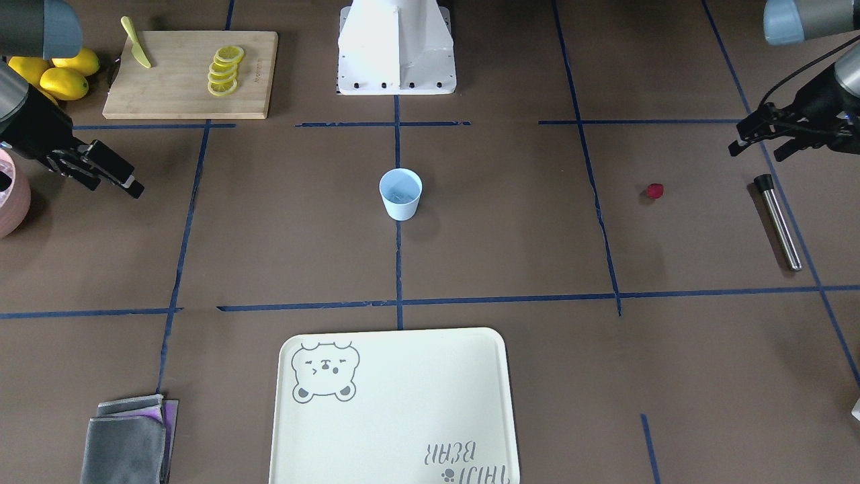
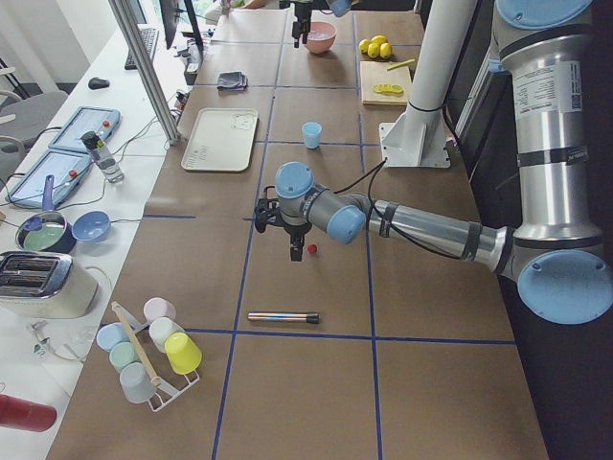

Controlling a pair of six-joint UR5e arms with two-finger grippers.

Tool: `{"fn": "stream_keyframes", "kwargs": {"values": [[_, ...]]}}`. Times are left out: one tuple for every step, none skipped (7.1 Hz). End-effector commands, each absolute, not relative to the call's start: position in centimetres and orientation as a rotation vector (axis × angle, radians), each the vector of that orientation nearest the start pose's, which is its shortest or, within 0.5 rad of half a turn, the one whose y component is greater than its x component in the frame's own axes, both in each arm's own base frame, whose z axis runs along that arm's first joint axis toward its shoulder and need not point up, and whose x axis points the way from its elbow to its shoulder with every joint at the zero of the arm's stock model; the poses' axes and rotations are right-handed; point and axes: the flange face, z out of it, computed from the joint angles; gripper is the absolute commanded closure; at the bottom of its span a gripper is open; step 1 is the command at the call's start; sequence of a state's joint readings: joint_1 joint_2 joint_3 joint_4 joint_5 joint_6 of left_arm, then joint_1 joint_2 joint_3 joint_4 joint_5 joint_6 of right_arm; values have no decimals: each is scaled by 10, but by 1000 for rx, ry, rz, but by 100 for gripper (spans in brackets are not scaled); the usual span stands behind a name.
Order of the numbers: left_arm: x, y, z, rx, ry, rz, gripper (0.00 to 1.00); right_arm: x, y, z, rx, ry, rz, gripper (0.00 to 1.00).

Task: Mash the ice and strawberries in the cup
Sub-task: 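Withdraw the bowl with the right gripper while the left gripper reaches toward the strawberry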

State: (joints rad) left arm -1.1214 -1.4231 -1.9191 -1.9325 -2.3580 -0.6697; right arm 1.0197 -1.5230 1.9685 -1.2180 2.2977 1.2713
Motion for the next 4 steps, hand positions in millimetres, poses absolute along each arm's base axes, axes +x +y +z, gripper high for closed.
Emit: {"fn": "stream_keyframes", "kwargs": {"values": [[211,-414,513,99,832,39,0,-201,-459,403,-65,-1016,367,0],[220,-410,523,75,821,47,0,-201,-460,403,-64,-1015,368,0],[228,-409,535,38,815,5,0,-201,-460,402,-63,-1016,367,0],[263,-403,536,23,826,-19,0,-202,-460,402,-64,-1017,366,0]]}}
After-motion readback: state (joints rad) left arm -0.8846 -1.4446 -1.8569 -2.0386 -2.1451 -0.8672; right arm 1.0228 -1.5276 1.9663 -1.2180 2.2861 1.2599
